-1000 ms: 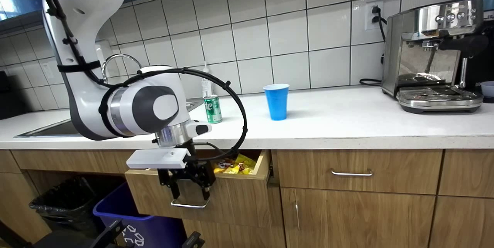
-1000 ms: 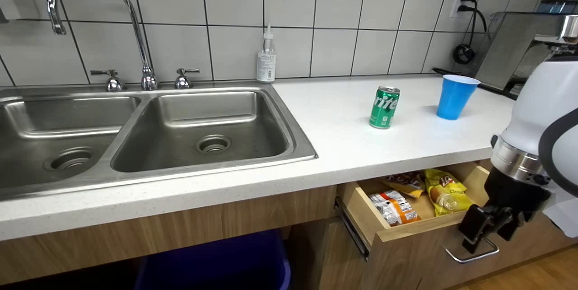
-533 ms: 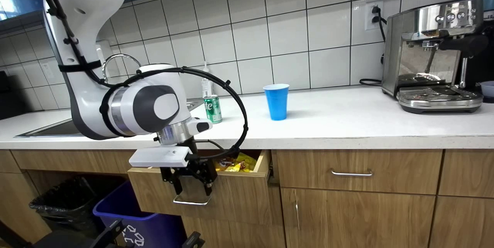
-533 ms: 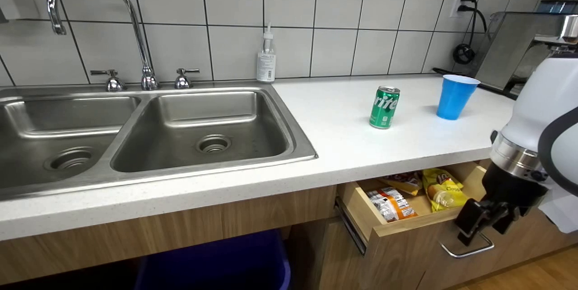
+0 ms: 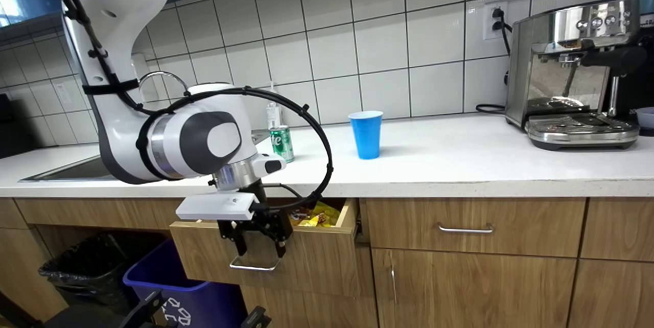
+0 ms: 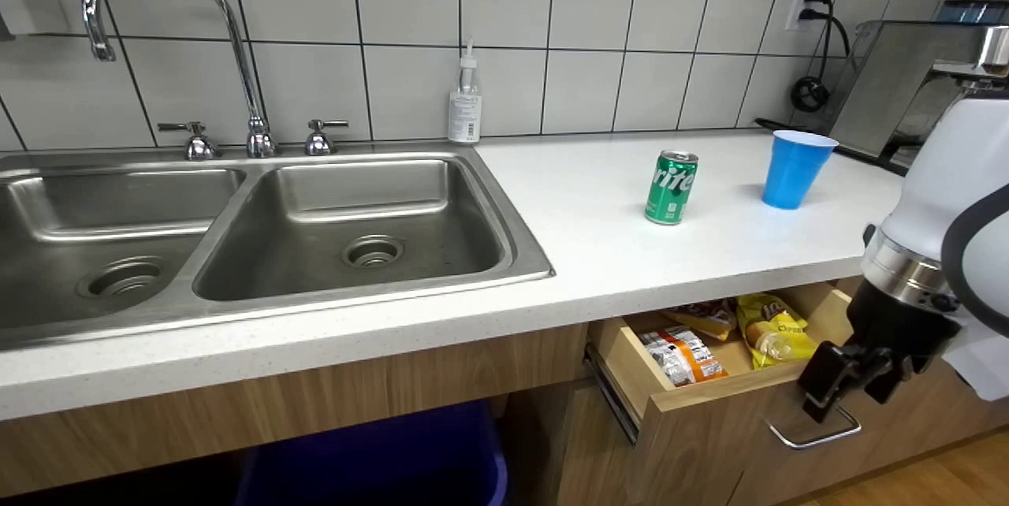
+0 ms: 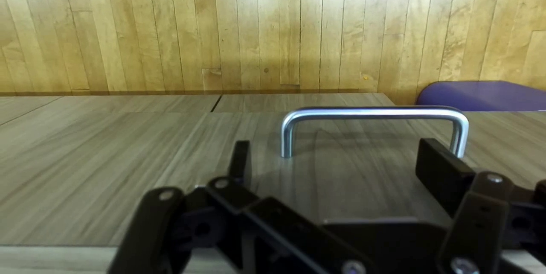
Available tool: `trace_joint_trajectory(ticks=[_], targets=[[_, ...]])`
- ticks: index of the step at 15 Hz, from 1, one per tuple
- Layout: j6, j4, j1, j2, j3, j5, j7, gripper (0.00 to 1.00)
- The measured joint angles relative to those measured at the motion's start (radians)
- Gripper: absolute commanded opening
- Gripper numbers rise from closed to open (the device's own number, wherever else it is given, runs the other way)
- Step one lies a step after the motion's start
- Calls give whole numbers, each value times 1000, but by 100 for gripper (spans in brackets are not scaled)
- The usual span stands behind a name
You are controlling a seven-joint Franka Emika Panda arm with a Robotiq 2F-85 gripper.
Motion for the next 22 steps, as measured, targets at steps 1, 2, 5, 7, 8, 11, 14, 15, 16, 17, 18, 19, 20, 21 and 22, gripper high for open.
trace_joint_trajectory(ticks=[1,2,5,7,8,11,14,15,16,17,18,19,20,21,22], targets=[[0,0,0,0,-5,0,0,100],[0,1,1,0,-9,0,-1,100],[0,1,10,-1,-25,-1,-3,100],[0,1,18,-1,-33,-1,-3,100],[0,1,19,-1,-33,-1,-4,100],[0,1,19,-1,-33,-1,-4,100],[0,1,19,-1,-33,-1,-4,100],[0,1,19,-1,-33,-1,-4,100],[0,1,19,-1,-33,-1,-4,100],[0,1,19,-1,-33,-1,-4,100],[0,1,19,-1,-33,-1,-4,100],[0,1,19,-1,-33,-1,-4,100],[-1,1,19,0,-33,-1,-4,100],[0,2,20,0,-34,-1,-3,100],[0,2,26,1,-40,-1,-3,100]])
